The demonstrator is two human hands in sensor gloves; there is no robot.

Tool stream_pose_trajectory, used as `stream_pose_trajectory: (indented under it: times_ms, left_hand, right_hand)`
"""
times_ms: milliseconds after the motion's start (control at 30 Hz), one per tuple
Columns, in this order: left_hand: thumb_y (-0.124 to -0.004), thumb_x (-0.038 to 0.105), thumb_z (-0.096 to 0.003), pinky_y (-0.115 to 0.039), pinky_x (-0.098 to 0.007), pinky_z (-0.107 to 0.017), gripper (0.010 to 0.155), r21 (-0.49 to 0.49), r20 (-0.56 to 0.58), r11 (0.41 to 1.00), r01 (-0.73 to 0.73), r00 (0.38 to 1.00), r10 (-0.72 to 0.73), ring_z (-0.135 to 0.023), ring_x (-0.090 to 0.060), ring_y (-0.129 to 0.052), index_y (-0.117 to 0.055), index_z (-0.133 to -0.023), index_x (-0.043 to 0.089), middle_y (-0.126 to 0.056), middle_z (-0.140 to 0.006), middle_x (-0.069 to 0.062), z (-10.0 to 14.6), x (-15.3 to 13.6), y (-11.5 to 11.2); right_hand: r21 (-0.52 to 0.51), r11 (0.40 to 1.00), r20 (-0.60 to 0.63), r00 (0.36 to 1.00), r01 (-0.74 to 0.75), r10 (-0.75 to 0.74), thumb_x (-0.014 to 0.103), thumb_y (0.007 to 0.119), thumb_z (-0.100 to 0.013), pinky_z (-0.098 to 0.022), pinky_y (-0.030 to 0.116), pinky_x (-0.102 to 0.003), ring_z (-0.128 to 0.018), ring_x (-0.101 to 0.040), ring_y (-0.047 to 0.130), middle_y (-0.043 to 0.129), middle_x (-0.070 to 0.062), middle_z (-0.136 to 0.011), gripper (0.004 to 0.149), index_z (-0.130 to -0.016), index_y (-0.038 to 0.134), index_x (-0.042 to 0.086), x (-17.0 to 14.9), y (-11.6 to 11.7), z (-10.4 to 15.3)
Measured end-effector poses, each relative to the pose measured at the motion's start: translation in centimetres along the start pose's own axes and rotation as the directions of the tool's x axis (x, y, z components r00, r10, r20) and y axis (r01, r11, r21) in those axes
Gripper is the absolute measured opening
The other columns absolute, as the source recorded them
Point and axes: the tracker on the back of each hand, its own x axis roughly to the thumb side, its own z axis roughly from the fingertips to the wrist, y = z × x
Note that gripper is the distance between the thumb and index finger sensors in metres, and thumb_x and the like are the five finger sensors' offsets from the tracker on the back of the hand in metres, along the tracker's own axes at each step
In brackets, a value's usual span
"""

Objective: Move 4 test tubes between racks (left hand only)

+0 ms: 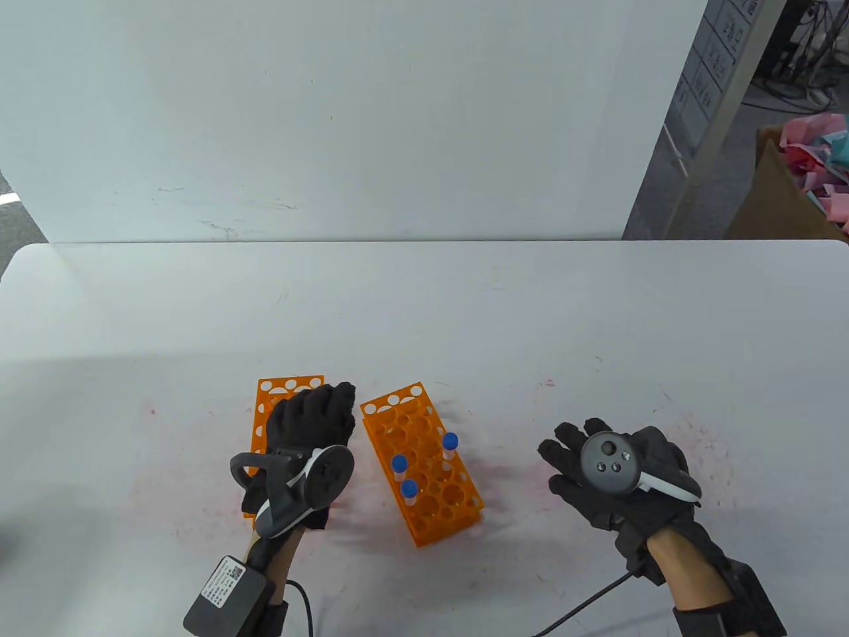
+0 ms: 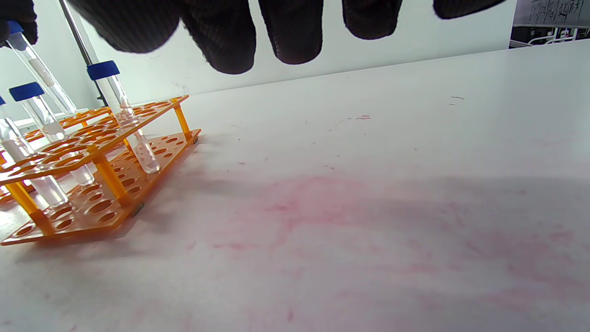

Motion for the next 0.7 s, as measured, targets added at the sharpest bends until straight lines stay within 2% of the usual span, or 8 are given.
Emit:
stream_pose_trajectory:
  times_ms: [367, 500, 700]
  left_hand:
    - [-0.074, 0.041, -0.0496, -0.073, -0.055, -0.067, 0.05, -0.036, 0.042, 0.985, -0.169, 0.984, 0.171, -0.087, -0.029, -0.089, -0.069, -0.099, 0.032, -0.084, -0.099, 0.0, 0.1, 1.5, -0.8]
    - [-0.073, 0.042, -0.0499, -0.073, -0.054, -0.068, 0.05, -0.053, 0.085, 0.985, -0.165, 0.982, 0.17, -0.089, -0.027, -0.088, -0.068, -0.099, 0.034, -0.083, -0.099, 0.002, 0.2, 1.8, -1.2]
    - [-0.073, 0.043, -0.0498, -0.073, -0.054, -0.069, 0.05, -0.113, 0.083, 0.985, -0.132, 0.986, 0.142, -0.089, -0.026, -0.089, -0.068, -0.099, 0.034, -0.084, -0.099, 0.003, 0.2, 2.1, -2.4]
  right_hand:
    - [0.003, 1.0, 0.0, 1.0, 0.002, -0.002, 0.052, 0.057, -0.055, -0.066, 0.038, -0.077, -0.103, -0.054, 0.037, 0.043, -0.013, -0.12, 0.059, -0.109, 0.051, 0.028, 0.0, 0.0, 0.0]
    - [0.001, 1.0, 0.001, 1.0, 0.002, -0.002, 0.052, 0.057, -0.055, -0.066, 0.038, -0.077, -0.103, -0.054, 0.037, 0.043, -0.013, -0.12, 0.059, -0.109, 0.051, 0.028, 0.0, -0.1, -0.1]
    - [-0.009, 1.0, 0.003, 1.0, 0.002, -0.002, 0.052, 0.057, -0.055, -0.066, 0.038, -0.077, -0.103, -0.054, 0.037, 0.044, -0.013, -0.12, 0.059, -0.109, 0.051, 0.028, 0.0, -0.2, 0.0]
